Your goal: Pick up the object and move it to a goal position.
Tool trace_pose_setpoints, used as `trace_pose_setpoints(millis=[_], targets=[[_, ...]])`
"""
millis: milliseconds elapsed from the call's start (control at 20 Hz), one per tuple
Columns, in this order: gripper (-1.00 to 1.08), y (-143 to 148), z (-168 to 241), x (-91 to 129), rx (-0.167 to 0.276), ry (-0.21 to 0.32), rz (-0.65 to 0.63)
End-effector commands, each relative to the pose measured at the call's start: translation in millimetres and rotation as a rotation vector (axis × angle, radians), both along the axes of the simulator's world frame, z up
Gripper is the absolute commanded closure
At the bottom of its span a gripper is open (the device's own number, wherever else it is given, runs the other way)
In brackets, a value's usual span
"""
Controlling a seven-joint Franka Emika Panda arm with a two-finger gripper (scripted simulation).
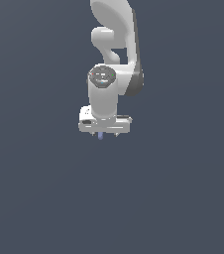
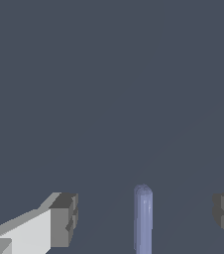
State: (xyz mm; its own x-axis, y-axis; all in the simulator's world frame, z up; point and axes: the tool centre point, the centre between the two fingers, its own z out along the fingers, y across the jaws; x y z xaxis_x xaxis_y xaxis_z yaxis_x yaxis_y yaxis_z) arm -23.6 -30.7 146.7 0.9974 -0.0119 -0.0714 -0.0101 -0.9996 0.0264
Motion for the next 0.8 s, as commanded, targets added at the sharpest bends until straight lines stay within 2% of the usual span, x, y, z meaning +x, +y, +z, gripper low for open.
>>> trace_pose_setpoints(millis=[0, 400, 750], targets=[[-0.92, 0.0, 0.0, 0.0, 0.000, 0.000, 0.000], [-0.92, -15.6, 14.1, 6.5, -0.014, -0.034, 0.013], [-0.92, -16.3, 13.0, 5.5, -0.014, -0.035, 0.014]])
